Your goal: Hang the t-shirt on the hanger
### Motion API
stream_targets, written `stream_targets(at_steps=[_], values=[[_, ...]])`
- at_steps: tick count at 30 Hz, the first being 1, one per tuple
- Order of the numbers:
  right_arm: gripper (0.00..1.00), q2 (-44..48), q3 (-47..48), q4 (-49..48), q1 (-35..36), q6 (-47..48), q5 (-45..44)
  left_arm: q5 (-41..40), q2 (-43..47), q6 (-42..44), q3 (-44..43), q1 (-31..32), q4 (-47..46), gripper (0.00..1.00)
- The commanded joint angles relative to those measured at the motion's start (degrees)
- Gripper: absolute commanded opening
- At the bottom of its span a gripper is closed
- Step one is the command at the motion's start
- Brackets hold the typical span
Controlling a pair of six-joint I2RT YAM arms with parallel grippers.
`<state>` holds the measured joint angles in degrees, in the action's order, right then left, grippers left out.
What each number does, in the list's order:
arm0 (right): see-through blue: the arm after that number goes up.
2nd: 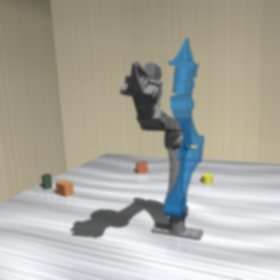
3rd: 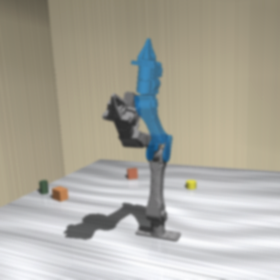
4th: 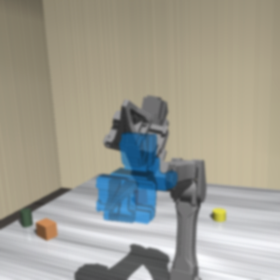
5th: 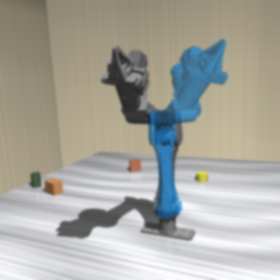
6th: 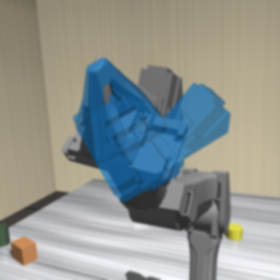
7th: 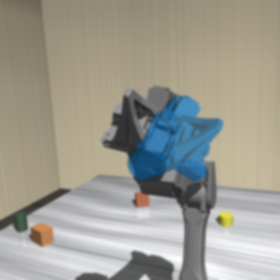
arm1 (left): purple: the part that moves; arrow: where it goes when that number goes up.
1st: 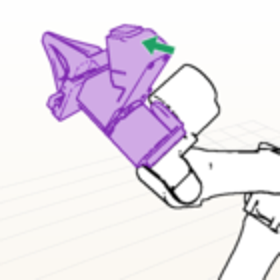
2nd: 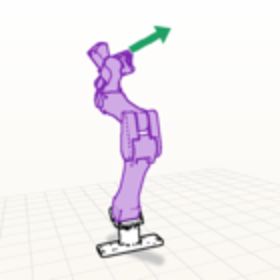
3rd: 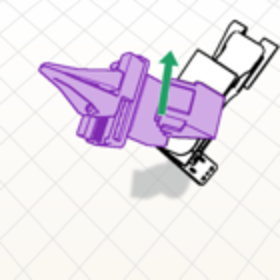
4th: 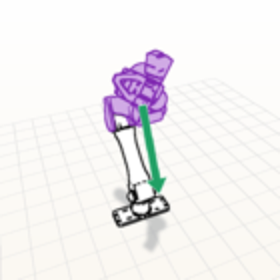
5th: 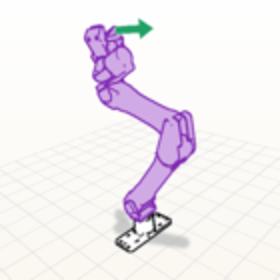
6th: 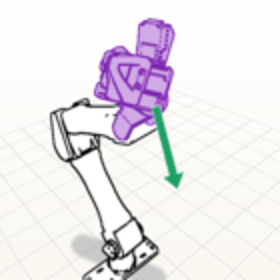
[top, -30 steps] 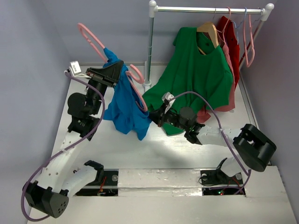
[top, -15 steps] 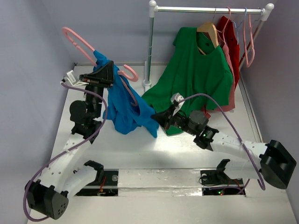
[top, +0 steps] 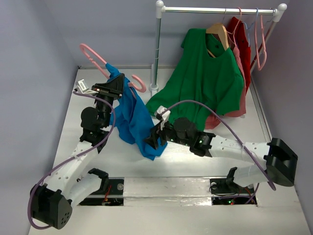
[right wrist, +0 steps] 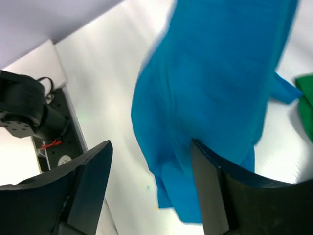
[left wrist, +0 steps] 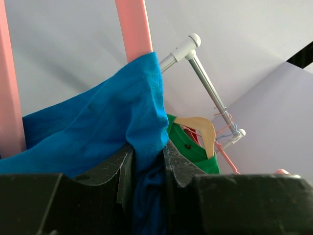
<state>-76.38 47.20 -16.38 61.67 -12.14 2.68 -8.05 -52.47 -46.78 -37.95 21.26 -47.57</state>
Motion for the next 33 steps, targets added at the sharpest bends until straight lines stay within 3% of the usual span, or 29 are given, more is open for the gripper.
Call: stream_targets(at_steps=[1, 6, 13, 18, 30, 33], values=[[0.71, 4.7, 2.9, 3.8, 0.2, 2.9, -5.6, 1.1, 3.5, -2.3, -0.5, -0.3, -0.6, 0.0], [0.68, 7.6, 3.4, 4.8, 0.2, 6.0, -12.2, 1.7, 4.7, -3.0, 0.3, -0.3, 1.5, 0.0], [0.67, 0.2, 7.2, 1.2, 0.2, 8.2, -14.2, 3.7, 3.8, -4.4, 0.4, -0.3, 3.4, 0.0], [0.4, -2.3, 9.3, 0.1, -0.3, 8.6, -14.2, 5.0, 4.0, -4.1, 1.0, -0.3, 4.6, 0.0], [0.39, -3.2, 10.2, -1.9, -4.1, 6.1, -9.0, 7.8, 5.1, -5.6, 5.3, -0.3, 4.4, 0.0], [0.24, -3.8, 10.4, -3.0, -6.9, 4.3, -4.5, 10.4, 4.8, -6.7, 6.6, -0.3, 3.5, 0.0]])
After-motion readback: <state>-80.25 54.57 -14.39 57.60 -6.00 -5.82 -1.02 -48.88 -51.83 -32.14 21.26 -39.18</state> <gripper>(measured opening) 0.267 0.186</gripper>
